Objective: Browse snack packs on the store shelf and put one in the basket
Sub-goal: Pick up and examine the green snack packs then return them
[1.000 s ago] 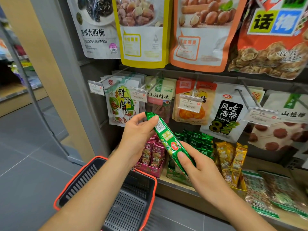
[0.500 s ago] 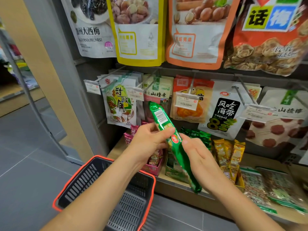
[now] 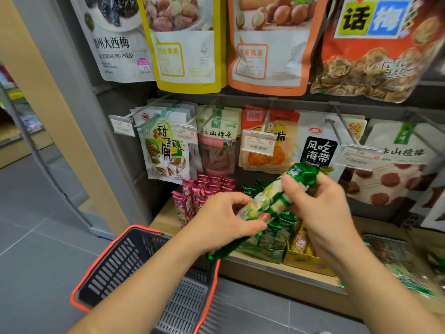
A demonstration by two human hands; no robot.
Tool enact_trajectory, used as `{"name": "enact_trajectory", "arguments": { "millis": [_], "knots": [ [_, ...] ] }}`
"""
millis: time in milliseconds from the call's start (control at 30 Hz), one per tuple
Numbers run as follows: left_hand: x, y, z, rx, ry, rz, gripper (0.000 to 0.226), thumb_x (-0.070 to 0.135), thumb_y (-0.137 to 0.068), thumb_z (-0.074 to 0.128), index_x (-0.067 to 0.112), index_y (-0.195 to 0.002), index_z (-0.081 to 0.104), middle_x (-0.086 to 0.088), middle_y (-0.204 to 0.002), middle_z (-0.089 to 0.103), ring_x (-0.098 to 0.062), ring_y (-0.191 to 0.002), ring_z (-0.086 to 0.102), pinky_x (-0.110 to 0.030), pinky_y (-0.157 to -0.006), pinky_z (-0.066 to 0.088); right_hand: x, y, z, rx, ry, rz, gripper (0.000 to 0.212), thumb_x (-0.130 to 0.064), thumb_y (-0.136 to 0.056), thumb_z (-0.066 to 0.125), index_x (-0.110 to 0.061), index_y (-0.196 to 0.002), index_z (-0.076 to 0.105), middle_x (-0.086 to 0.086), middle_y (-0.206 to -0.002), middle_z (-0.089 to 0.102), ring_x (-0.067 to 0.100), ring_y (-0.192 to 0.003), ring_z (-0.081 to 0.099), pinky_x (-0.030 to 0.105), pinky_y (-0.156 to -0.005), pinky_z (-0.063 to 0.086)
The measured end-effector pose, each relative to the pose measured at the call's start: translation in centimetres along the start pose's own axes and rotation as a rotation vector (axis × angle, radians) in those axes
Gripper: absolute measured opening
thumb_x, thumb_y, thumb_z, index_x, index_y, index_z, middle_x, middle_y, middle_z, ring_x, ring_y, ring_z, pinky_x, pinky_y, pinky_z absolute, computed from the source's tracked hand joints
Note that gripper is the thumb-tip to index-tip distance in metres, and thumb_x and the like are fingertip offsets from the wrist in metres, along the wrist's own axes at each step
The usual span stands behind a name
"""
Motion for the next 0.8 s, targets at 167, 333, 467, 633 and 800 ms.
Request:
{"name": "enact_trajectory", "arguments": {
  "millis": [167, 333, 467, 633, 800],
  "knots": [
    [-1.9, -0.1, -0.6, -0.111, 0.051, -0.083, 0.026, 0.029, -0.071, 0.084, 0.023, -0.095, 0.074, 0.004, -0.086, 0.074, -0.01, -0.075, 0.067, -0.032, -0.073, 0.054, 0.9, -0.6, -2.7, 0.124, -0.188, 0.152, 0.015, -0.021, -0.087, 0.065, -0.007, -0.093, 0.061, 0.005, -0.082, 0.067, 0.019, -0.081, 0.068, 0.04, -0.077, 0.061],
    [-2.8, 0.0, -1.6, -0.161, 0.133, -0.116, 0.031, 0.019, -0.073, 0.084, 0.025, -0.1, 0.071, 0.004, -0.092, 0.075, -0.006, -0.082, 0.066, -0.027, -0.079, 0.054, 1.9, -0.6, -3.8, 0.175, -0.237, 0.24, 0.015, -0.021, -0.091, 0.063, -0.008, -0.098, 0.061, 0.007, -0.088, 0.068, 0.016, -0.083, 0.069, 0.04, -0.077, 0.06],
    [-2.7, 0.0, -3.2, -0.052, 0.277, -0.104, 0.035, 0.006, -0.071, 0.083, 0.026, -0.098, 0.073, 0.006, -0.091, 0.075, -0.008, -0.081, 0.069, -0.021, -0.071, 0.055, 2.5, -0.6, -4.5, 0.206, -0.304, 0.304, 0.017, -0.022, -0.092, 0.063, -0.009, -0.102, 0.059, 0.004, -0.082, 0.071, 0.015, -0.084, 0.072, 0.037, -0.071, 0.061],
    [-2.7, 0.0, -5.0, 0.209, 0.507, -0.072, 0.015, 0.036, -0.077, 0.068, 0.029, -0.084, 0.079, 0.002, -0.086, 0.075, -0.008, -0.071, 0.066, -0.018, -0.057, 0.052, 2.6, -0.3, -4.9, 0.188, -0.168, 0.364, 0.024, -0.026, -0.085, 0.071, -0.022, -0.107, 0.064, 0.01, -0.102, 0.069, 0.017, -0.082, 0.067, 0.025, -0.053, 0.052],
    [-3.4, -0.3, -5.2, 0.323, 0.459, -0.117, 0.028, 0.032, -0.094, 0.055, 0.035, -0.077, 0.077, -0.001, -0.066, 0.069, -0.007, -0.043, 0.05, -0.017, -0.038, 0.039, 2.6, 0.0, -4.4, 0.078, -0.02, 0.392, 0.034, -0.048, -0.075, 0.071, -0.016, -0.087, 0.071, 0.01, -0.11, 0.069, 0.021, -0.092, 0.064, 0.02, -0.049, 0.048]
  ]
}}
Point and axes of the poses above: each hand's wrist, its own y-axis away from the middle knuckle, its own z-axis out of the palm, x = y × z, the point moved 6 cm from there along -y, towards the middle knuckle
